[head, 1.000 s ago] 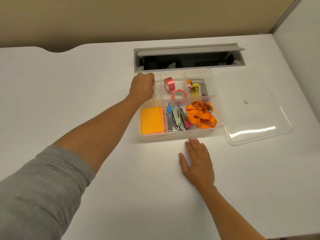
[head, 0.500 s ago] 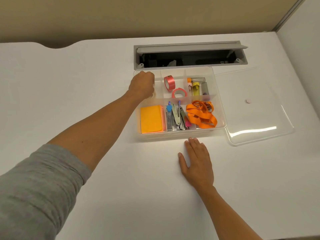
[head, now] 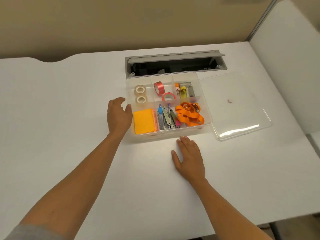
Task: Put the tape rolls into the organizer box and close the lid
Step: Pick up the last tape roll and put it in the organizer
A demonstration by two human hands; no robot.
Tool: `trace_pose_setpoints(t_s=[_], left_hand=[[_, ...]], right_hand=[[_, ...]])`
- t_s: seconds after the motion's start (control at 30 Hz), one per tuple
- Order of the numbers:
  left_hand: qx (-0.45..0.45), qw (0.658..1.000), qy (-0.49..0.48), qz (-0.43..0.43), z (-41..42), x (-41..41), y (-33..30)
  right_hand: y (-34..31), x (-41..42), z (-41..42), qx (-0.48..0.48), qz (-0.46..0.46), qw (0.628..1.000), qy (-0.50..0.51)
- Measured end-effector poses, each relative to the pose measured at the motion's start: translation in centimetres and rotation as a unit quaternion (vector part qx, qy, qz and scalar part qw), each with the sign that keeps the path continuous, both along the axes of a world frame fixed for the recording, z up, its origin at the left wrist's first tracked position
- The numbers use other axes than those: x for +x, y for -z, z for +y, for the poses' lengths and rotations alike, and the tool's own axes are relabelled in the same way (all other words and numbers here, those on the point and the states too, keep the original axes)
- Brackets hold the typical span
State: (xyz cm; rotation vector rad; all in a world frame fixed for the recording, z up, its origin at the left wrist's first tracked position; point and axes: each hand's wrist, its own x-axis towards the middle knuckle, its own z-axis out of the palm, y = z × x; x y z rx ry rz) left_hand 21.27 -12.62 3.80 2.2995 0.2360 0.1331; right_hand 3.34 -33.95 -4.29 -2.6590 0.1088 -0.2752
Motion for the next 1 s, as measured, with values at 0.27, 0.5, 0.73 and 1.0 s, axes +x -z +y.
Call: trace_pose_setpoints(t_s=[0.27,0.5,0.73,1.0], left_hand=[[-0.08,0.993,-0.012,0.087,0.6,-4.9,-0.1],[-0.14,0.982,0.003,0.126,1.4,-5.7,-1.5],[-0.146,0.98,0.004,0.136,1.4,-6.9,-1.9],[-0.146,0.98,-0.012,0.134,1.1,-7.5,-1.9]], right_hand=[[-1.6,-0.8,-0.4,0.117,-0.106,0.984,0.085],[-4.4,-0.6,-5.4,0.277,-0.142,0.862,0.401],[-4.7,0.9,-11.9,0.356,0.015,0.771,0.529],[-6.2,2.5,-12.9,0.416,0.091,0.731,0.533]])
